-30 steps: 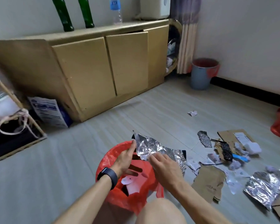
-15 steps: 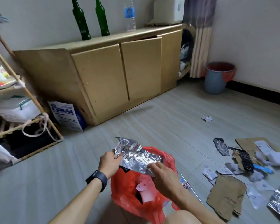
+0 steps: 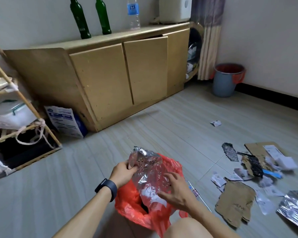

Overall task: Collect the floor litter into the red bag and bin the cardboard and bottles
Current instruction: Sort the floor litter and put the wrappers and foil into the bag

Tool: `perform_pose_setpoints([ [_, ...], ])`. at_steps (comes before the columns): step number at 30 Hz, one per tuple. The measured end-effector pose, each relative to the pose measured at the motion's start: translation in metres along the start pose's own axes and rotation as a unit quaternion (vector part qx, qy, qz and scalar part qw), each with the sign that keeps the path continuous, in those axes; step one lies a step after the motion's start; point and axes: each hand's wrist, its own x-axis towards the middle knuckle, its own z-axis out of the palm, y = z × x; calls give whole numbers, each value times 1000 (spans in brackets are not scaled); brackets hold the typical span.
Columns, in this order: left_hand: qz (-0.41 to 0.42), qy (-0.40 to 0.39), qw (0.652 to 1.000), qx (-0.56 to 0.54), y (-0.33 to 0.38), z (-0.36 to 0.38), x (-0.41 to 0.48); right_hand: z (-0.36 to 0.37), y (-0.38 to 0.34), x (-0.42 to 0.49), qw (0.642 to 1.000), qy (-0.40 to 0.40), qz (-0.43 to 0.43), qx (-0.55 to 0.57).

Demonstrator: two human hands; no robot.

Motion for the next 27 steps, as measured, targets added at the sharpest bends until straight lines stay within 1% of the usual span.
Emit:
perform_pose_setpoints([
  [2, 24, -5, 999, -34, 10, -4, 6, -15, -1, 4, 994, 88, 21, 62],
  [4, 60, -13, 996, -67, 24, -14, 12, -33, -3, 11, 985, 144, 37, 89],
  [6, 88, -21, 992, -88, 42, -24, 17, -52, -7, 17, 982, 159, 40, 97],
  [9, 130, -48, 975, -171, 76, -33, 17, -77, -13, 25, 979, 160, 56, 108],
  [11, 142, -46, 966, -210, 93, -33, 16, -88, -14, 27, 973, 171, 76, 136],
  [14, 135, -25, 964, -226, 104, -28, 16, -92, -17, 22, 961, 195, 102, 168],
  [17, 119, 0, 964, -238, 99, -16, 11, -90, -16, 20, 933, 226, 140, 243],
  [19, 96, -13, 967, -235, 87, -1, 0, -85, -15, 17, 908, 219, 163, 318],
  [20, 90, -17, 971, -219, 79, 7, -5, -83, -13, 15, 900, 210, 166, 344],
  [21, 91, -4, 976, -196, 71, 16, -7, -81, -9, 12, 898, 198, 160, 358],
  [22, 87, 9, 982, -168, 64, 20, -8, -80, -5, 10, 904, 185, 143, 359],
  [23, 87, 10, 983, -161, 58, 25, -6, -78, -1, 8, 913, 169, 122, 350],
  [24, 87, -8, 983, -159, 52, 28, -4, -77, 3, 6, 926, 153, 102, 330],
  [27, 91, -120, 978, -147, 47, 27, -1, -74, 12, 6, 955, 118, 78, 259],
])
